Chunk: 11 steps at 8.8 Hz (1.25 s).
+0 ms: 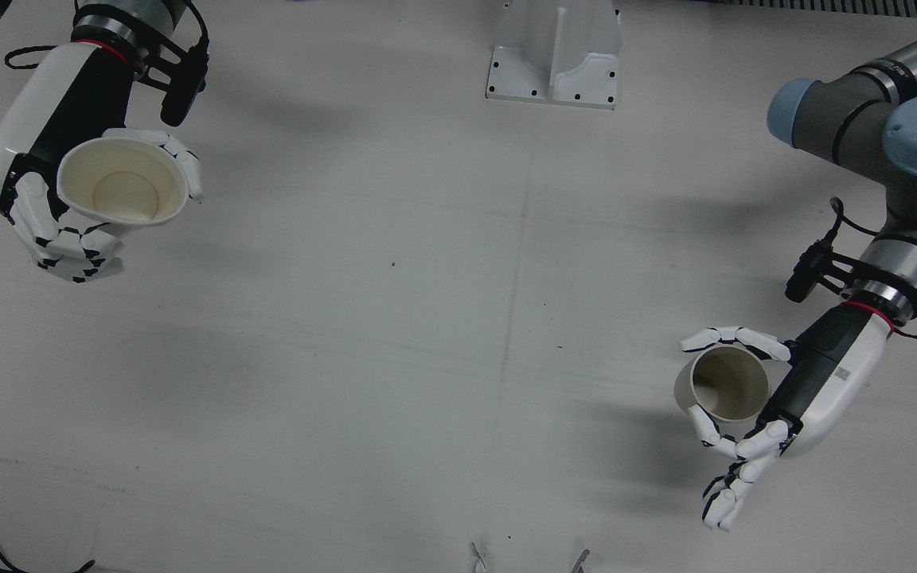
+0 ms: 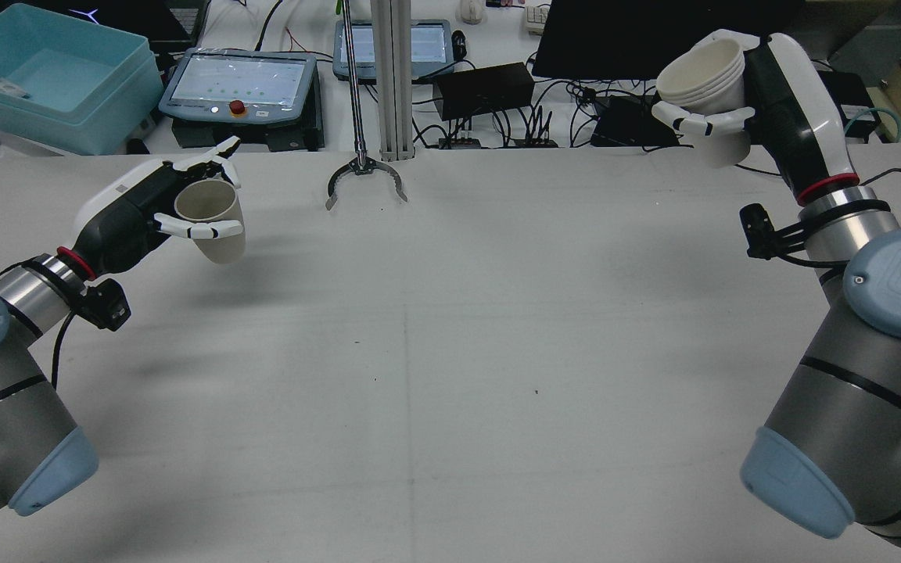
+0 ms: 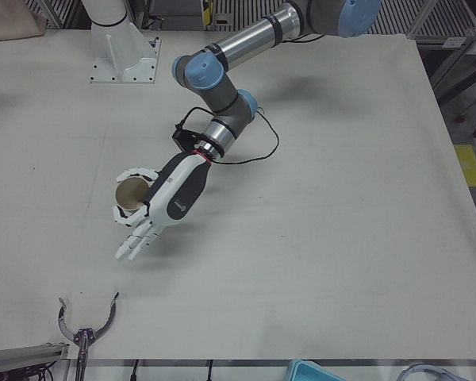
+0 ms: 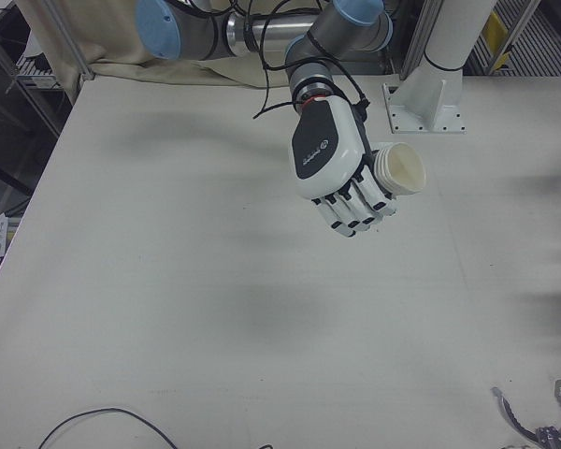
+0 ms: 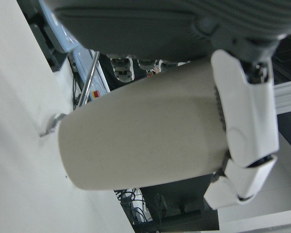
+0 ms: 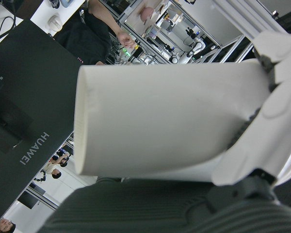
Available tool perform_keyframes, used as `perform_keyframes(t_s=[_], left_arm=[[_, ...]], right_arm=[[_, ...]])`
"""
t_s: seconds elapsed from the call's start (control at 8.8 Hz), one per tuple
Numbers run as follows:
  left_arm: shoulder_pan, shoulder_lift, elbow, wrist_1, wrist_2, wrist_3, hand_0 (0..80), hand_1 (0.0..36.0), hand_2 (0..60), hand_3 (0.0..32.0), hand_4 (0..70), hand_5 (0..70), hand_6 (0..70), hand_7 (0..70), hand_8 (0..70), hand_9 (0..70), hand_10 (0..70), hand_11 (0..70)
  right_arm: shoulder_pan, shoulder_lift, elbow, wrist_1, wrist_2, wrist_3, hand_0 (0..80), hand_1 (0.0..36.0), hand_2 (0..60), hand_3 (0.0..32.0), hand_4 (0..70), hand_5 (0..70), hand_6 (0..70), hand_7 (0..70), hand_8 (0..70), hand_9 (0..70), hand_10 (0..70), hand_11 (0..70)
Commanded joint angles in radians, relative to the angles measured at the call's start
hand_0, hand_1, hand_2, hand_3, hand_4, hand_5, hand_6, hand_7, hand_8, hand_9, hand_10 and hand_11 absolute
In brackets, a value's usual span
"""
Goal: Pour water
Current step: 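Move both hands with their cups apart toward the table edges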
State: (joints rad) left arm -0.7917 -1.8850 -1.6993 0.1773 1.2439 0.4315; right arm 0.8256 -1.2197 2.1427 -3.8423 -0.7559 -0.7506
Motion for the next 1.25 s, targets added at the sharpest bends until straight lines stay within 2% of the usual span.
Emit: perform_keyframes(t_s=[0.0,0.23,0.45,0.68,0.8,0.91,1.02,1.14], left_arm=[[-0.085,0.161,0.131,-0.184,-0.046,-0.008,46.9,36.0,60.0,0.0,24.9,58.3,1.8,6.6,1.3,2.1,4.7,9.6],[-0.092,0.211,0.248,-0.325,-0.141,-0.008,46.7,36.0,60.0,0.0,24.5,57.0,1.5,6.4,1.2,2.1,4.6,9.3],[-0.089,0.227,0.356,-0.442,-0.156,0.003,45.8,36.0,60.0,0.0,23.5,52.7,0.1,4.7,0.9,1.8,4.2,8.7],[-0.087,0.228,0.385,-0.473,-0.169,0.004,44.2,36.0,60.0,0.0,22.9,47.9,0.0,4.6,0.7,1.8,4.0,8.1],[-0.086,0.228,0.397,-0.490,-0.169,0.004,44.1,36.0,60.0,0.0,23.4,47.8,0.0,4.8,0.7,1.8,4.0,7.9],[-0.087,0.228,0.406,-0.504,-0.169,0.004,44.4,33.2,60.0,0.0,23.0,43.7,0.1,5.0,0.3,1.4,3.5,6.9],[-0.087,0.234,0.406,-0.510,-0.169,0.004,44.7,18.9,46.1,0.0,21.8,34.3,0.1,5.1,0.0,1.0,2.7,5.1],[-0.087,0.244,0.406,-0.519,-0.169,0.003,43.0,8.7,10.1,0.0,19.4,19.2,0.2,5.6,0.0,0.8,2.1,3.8]], right_arm=[[0.000,-0.017,-0.012,0.017,0.012,0.048,46.7,19.8,60.0,0.0,18.8,70.0,54.3,66.5,45.6,61.5,34.4,49.8],[0.003,-0.040,-0.003,0.017,-0.003,0.075,46.4,18.4,58.3,0.0,17.8,70.0,53.4,65.6,45.5,61.5,35.1,50.6],[-0.008,-0.060,-0.010,0.017,-0.003,0.080,46.2,17.6,55.9,0.0,17.4,70.0,52.6,65.2,44.7,60.6,34.6,49.9],[-0.028,-0.054,-0.020,0.017,0.003,0.079,45.8,16.1,52.6,0.0,16.8,70.0,52.1,64.7,44.6,60.4,34.7,50.0],[-0.031,-0.055,-0.021,0.017,0.003,0.079,45.6,15.7,51.8,0.0,17.0,70.0,52.4,65.3,44.8,60.8,34.8,50.1],[-0.037,-0.060,-0.021,0.017,0.003,0.079,45.6,15.4,50.9,0.0,16.9,70.0,52.4,65.2,44.8,60.8,34.8,50.0],[-0.048,-0.069,-0.021,0.017,0.004,0.079,45.7,15.1,49.7,0.0,16.8,70.0,52.1,64.9,44.8,60.7,34.8,49.9],[-0.055,-0.070,-0.021,0.017,0.006,0.079,45.6,14.8,48.8,0.0,16.5,70.0,51.8,64.5,44.7,60.6,34.7,49.8]])
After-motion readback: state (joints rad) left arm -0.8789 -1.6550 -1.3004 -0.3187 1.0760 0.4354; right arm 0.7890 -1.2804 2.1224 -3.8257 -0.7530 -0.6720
